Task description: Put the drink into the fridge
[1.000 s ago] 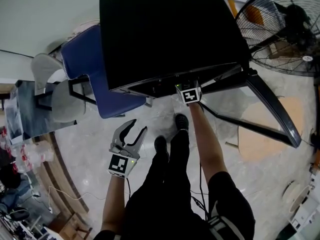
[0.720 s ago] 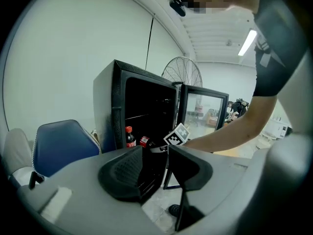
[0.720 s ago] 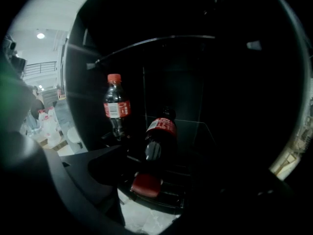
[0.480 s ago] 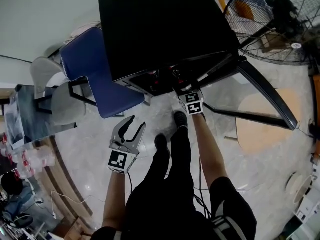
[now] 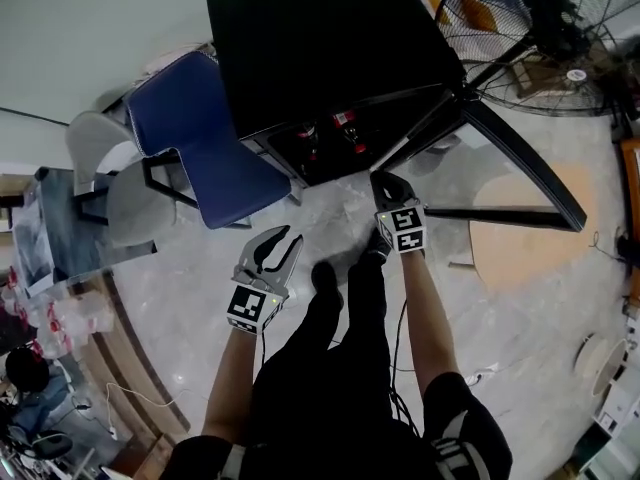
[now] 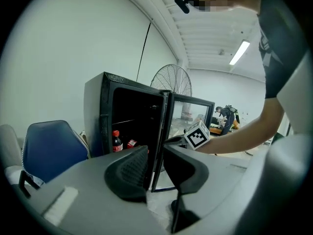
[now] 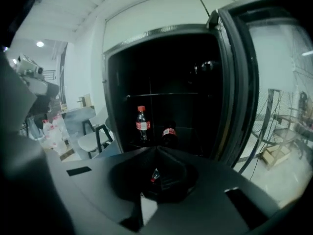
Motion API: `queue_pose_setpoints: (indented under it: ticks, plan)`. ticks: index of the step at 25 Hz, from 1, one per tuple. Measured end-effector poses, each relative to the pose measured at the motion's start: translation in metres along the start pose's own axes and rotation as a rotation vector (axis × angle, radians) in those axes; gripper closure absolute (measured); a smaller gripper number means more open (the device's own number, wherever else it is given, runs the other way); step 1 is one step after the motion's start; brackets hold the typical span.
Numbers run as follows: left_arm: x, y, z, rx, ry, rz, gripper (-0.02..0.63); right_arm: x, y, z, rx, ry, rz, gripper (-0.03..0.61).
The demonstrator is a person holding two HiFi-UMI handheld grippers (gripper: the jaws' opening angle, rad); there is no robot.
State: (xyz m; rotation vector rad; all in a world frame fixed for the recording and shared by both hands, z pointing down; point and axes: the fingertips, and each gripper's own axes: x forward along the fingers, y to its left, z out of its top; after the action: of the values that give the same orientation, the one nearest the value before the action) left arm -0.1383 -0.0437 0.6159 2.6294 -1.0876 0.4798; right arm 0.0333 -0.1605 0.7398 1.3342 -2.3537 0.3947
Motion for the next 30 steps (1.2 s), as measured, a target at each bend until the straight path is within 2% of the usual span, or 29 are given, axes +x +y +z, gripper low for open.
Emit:
queue_pose_setpoints:
  ticks: [3,6,14,25,28,30]
  plan:
    - [0.002,-0.008,0.004,-0.007,-0.014,-0.028,0.57,-0.027,0.007,0.009,-0.015,-0.014,0.011,0.577]
    - [0.002,-0.014,0.01,-0.003,-0.027,-0.04,0.609,-0.054,0.012,0.018,-0.027,-0.034,0.001,0.577]
    - [-0.004,-0.027,0.03,0.011,-0.059,-0.071,0.613,-0.115,0.03,0.04,-0.044,-0.057,-0.009,0.577]
    - [-0.019,-0.044,0.062,0.053,-0.096,-0.073,0.613,-0.159,0.052,0.064,-0.049,-0.092,-0.003,0.577]
    - [-0.024,-0.047,0.067,0.061,-0.104,-0.064,0.614,-0.171,0.06,0.072,-0.078,-0.078,0.021,0.577]
    - [-0.029,-0.047,0.068,0.061,-0.106,-0.055,0.614,-0.176,0.068,0.082,-0.107,-0.107,0.036,0.577]
